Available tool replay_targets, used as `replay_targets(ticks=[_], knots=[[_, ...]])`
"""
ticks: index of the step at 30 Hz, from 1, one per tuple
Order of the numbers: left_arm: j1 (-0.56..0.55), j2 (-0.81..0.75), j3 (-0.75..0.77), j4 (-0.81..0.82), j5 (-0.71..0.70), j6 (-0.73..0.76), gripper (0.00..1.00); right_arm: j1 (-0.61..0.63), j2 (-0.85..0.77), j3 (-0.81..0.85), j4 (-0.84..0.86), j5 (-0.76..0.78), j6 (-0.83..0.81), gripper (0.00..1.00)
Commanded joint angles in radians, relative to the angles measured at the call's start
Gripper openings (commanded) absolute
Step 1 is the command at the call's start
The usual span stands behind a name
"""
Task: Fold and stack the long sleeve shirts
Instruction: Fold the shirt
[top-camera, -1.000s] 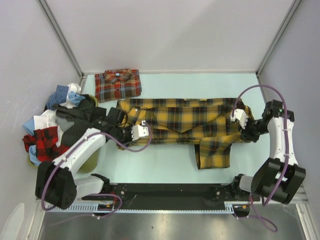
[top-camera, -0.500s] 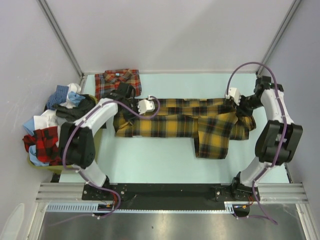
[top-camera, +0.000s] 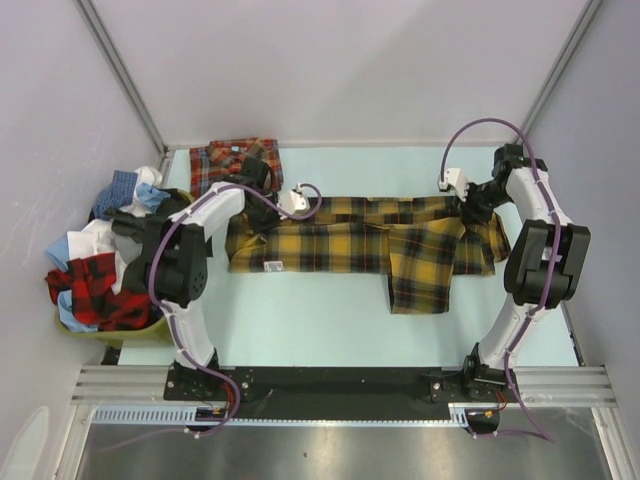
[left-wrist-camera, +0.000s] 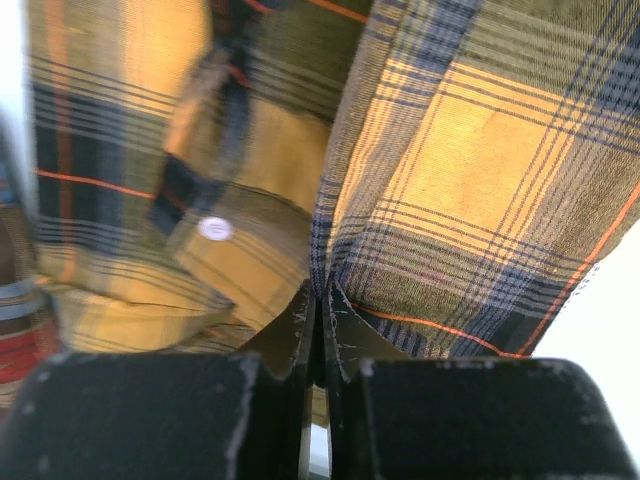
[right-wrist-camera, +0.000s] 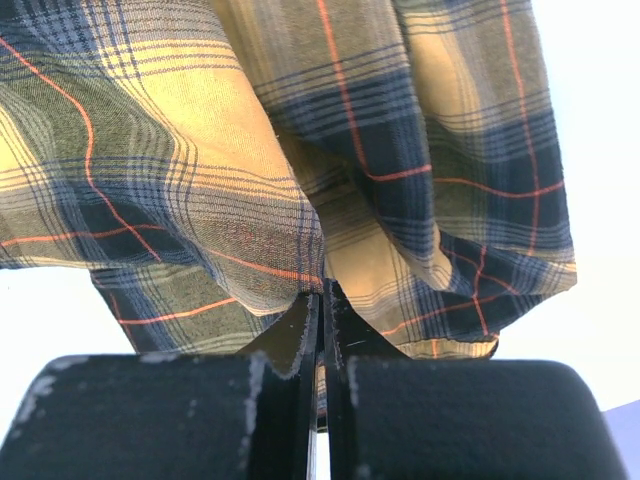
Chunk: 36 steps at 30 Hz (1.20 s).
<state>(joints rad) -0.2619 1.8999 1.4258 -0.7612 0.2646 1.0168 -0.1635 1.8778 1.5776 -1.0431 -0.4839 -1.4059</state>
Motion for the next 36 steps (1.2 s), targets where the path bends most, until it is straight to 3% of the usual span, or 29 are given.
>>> replay_targets(ticks=[1,6,7,9,10,13,15,18,21,22,35,36], knots=[[0.023,0.024,0.100,0.020,-0.005,-0.030,0.07,-0.018,-0.002,0.018,0.078,0.008,0.039,0.00],[0.027,0.053,0.098,0.020,-0.031,-0.030,0.08,-0.007,0.018,0.035,0.110,0.004,0.067,0.00],[0.029,0.059,0.091,0.022,-0.048,-0.041,0.15,-0.001,0.021,0.033,0.132,0.016,0.102,0.04],[0.039,0.068,0.097,0.025,-0.059,-0.085,0.25,0.002,0.030,0.042,0.137,0.025,0.151,0.17],[0.046,0.065,0.108,0.026,-0.061,-0.108,0.36,-0.005,0.027,0.050,0.126,0.031,0.174,0.29],[0.090,0.015,0.111,0.023,-0.016,-0.236,0.50,-0.080,0.018,0.093,0.051,-0.001,0.289,0.51],[0.121,-0.042,0.088,0.022,0.031,-0.314,0.58,-0.170,0.021,0.143,-0.056,-0.044,0.373,0.58],[0.136,-0.109,0.019,0.014,0.077,-0.384,0.64,-0.258,0.052,0.182,-0.211,-0.143,0.426,0.60],[0.139,-0.136,-0.062,0.020,0.093,-0.425,0.71,-0.344,0.076,0.154,-0.252,-0.185,0.464,0.60],[0.141,-0.136,-0.095,0.025,0.093,-0.431,0.79,-0.366,0.081,0.119,-0.248,-0.186,0.470,0.59],[0.185,-0.134,-0.162,0.023,0.065,-0.480,0.87,-0.330,0.093,-0.099,-0.112,-0.180,0.602,0.56],[0.194,-0.136,-0.156,0.022,0.071,-0.494,0.92,-0.323,0.102,-0.108,-0.092,-0.171,0.607,0.53]])
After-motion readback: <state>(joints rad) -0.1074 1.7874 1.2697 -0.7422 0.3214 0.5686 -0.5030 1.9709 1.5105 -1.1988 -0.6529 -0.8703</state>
